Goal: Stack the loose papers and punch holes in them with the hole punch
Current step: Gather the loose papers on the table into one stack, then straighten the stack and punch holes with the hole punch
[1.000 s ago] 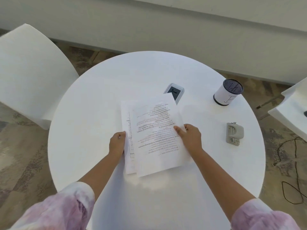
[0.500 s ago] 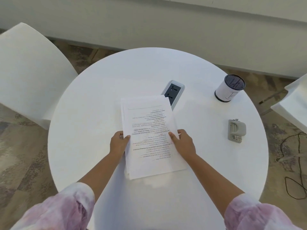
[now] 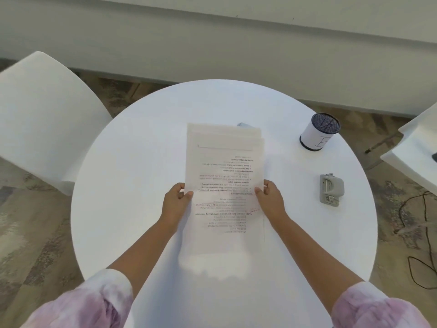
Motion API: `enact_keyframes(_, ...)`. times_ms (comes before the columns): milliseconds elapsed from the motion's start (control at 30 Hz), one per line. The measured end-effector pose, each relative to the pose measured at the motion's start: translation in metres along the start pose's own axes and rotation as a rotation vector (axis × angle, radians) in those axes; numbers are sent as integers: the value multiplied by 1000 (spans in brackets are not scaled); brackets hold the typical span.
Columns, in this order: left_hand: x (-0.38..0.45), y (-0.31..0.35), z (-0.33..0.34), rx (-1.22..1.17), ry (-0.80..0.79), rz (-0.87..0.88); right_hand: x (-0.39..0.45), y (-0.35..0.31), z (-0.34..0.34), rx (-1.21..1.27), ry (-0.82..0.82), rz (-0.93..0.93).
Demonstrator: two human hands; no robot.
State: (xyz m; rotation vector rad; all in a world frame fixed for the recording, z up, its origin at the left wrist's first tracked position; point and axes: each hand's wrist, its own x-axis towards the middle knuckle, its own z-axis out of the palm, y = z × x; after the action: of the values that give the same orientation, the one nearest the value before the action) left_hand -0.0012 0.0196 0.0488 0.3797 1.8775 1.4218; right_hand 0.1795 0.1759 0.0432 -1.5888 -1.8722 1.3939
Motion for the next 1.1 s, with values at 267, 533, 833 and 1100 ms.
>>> enact_keyframes(267, 9, 52, -6, -156, -38, 193, -2, -55, -16, 165, 128, -231)
enact_keyframes(533, 10, 70, -6, -190, 16, 283, -11, -75, -21, 250, 119, -389)
enact_keyframes(833, 5, 72, -2, -131, 30, 372, -14, -70, -19, 103, 143, -523)
enact_keyframes(1100, 6, 58, -7, -150, -9, 310, -12, -51, -15, 16, 68, -519)
